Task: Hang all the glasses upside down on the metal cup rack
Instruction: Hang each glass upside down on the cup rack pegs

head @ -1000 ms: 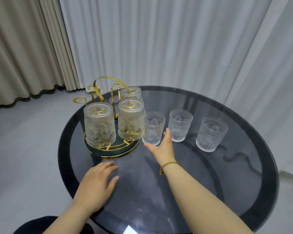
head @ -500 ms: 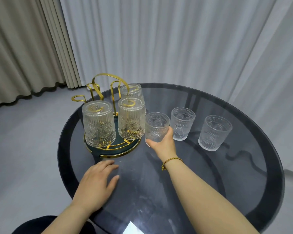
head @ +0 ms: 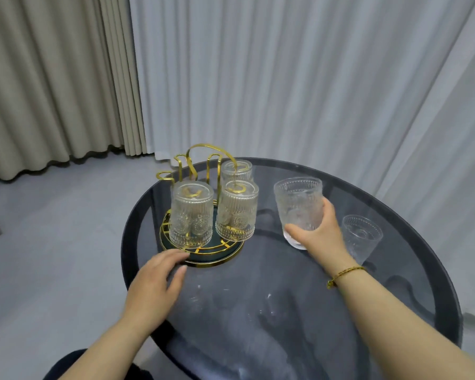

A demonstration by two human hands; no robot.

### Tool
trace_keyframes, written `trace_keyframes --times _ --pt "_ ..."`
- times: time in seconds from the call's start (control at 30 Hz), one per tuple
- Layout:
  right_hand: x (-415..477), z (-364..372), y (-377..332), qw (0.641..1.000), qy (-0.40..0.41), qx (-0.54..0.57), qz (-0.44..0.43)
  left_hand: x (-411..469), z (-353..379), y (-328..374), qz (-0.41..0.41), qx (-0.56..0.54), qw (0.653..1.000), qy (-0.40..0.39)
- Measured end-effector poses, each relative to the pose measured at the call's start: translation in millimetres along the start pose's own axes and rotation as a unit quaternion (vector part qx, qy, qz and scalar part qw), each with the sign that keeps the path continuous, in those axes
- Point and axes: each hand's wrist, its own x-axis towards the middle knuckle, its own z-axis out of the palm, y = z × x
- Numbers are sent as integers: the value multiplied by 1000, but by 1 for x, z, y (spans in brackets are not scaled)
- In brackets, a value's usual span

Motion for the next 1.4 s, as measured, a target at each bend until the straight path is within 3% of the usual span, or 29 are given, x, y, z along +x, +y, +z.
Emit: trace_keyframes --times 0.13,0.33,0.53,0.67,1.0,1.4 --pt "33 -17 -52 994 -47 -98 -32 17 -27 -13 -27 -9 998 62" --pt "94 -4 -120 955 -100 -273 -54 40 -34 -35 -31 -30 998 56" --pt "142 41 -158 903 -157 -396 -62 97 -53 -36 80 2 996 51" --pt "159 69 -168 875 -207 -438 -27 115 -54 -41 133 40 990 12" --pt "184 130 -176 778 -304 -546 -62 120 -58 -44 149 18 988 38" --pt "184 176 -138 759 -369 -536 -39 122 -59 -47 145 -5 989 30"
